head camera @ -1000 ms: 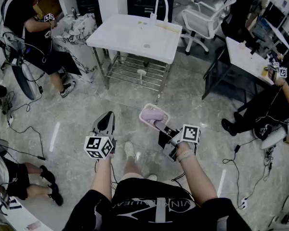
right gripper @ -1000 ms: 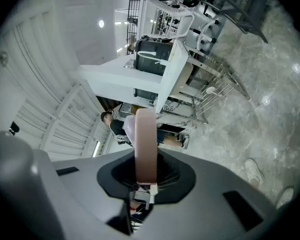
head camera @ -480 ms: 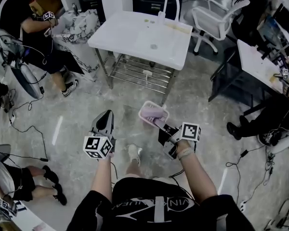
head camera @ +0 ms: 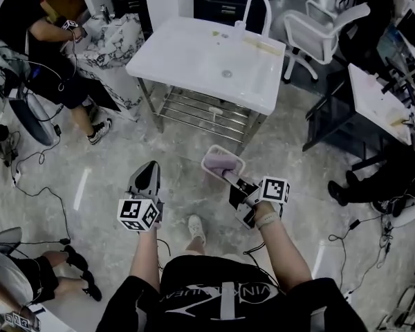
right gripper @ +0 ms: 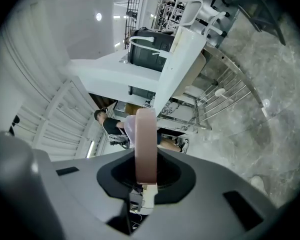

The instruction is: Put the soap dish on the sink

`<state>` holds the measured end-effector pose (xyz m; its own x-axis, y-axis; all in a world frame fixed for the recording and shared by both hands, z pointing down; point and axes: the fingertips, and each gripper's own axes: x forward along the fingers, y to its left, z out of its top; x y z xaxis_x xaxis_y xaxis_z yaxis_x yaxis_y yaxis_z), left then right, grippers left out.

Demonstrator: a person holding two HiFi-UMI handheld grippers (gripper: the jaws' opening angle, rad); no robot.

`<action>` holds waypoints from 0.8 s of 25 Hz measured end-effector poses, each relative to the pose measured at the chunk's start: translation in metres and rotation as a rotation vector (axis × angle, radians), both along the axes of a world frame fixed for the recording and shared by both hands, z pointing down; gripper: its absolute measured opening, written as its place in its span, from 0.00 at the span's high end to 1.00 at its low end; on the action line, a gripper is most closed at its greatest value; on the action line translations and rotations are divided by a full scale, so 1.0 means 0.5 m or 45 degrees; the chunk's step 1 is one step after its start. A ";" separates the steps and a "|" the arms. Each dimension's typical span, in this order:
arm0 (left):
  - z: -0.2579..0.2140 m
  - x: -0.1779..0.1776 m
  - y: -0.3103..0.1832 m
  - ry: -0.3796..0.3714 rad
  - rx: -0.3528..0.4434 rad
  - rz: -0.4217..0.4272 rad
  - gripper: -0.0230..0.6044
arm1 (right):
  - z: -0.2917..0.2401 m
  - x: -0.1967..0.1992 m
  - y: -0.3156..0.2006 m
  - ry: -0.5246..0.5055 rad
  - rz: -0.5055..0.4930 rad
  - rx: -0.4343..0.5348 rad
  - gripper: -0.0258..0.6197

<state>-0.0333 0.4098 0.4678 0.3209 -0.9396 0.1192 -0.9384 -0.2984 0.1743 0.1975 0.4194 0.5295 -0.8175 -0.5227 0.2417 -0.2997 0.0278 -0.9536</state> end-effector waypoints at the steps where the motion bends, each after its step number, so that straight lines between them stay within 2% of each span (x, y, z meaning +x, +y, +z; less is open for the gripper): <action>1: 0.000 -0.009 -0.015 0.001 0.001 0.003 0.93 | -0.001 -0.008 -0.016 -0.008 0.005 0.008 0.86; 12: 0.002 -0.094 -0.172 -0.019 0.008 0.062 0.93 | -0.012 -0.098 -0.179 -0.025 0.047 0.050 0.86; 20: 0.013 -0.147 -0.223 -0.016 -0.012 0.058 0.93 | -0.023 -0.146 -0.276 -0.030 0.054 0.077 0.86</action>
